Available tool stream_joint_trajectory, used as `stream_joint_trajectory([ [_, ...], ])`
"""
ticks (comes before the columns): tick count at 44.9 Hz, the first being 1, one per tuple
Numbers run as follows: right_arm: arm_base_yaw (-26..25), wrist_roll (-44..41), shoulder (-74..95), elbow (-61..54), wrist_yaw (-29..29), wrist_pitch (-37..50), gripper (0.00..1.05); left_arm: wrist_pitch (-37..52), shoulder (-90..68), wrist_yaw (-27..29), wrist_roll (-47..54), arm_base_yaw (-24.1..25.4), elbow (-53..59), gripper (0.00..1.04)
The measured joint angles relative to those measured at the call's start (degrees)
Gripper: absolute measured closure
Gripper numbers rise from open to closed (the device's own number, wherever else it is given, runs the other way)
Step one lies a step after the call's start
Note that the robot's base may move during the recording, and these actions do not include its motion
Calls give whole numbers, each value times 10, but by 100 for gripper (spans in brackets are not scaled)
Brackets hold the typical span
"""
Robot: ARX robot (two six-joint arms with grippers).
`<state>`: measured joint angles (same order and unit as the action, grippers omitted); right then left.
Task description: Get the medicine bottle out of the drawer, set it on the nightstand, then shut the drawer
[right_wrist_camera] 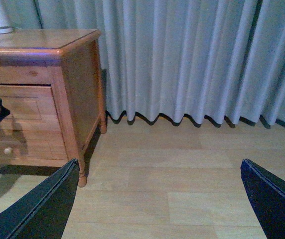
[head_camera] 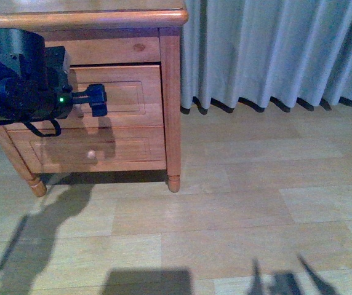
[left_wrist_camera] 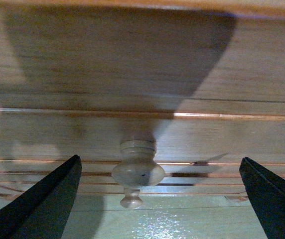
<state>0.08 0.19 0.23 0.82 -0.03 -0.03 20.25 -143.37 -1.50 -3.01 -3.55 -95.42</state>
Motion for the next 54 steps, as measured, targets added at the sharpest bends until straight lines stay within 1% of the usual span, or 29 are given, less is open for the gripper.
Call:
stream_joint_trajectory([
  [4, 0, 0, 0, 0, 0, 0, 7, 0, 0, 0, 0, 0, 0, 7],
  [6, 0, 0, 0, 0, 0, 0, 7, 0, 0, 1, 0, 0, 0, 10],
  [7, 0, 0, 0, 0, 0, 0, 7, 0, 0, 1, 0, 0, 0, 14],
  [9, 0, 0, 0, 0, 0, 0, 7, 0, 0, 1, 0, 0, 0, 24],
  [15, 0, 0, 0, 0, 0, 0, 7, 0, 0, 6, 1, 0, 0, 51],
  [22, 0, 0, 0, 0, 0, 0, 7, 8, 0, 13, 8, 3, 0, 72],
  [25, 0, 0, 0, 0, 0, 0, 7, 13, 0, 11, 15, 4, 2, 78],
  [41, 0, 0, 0, 0, 0, 0, 7, 39, 8, 7, 30, 4, 32, 79],
  [54, 0, 0, 0, 0, 0, 0, 7, 89, 71, -3, 40, 7, 158, 80],
])
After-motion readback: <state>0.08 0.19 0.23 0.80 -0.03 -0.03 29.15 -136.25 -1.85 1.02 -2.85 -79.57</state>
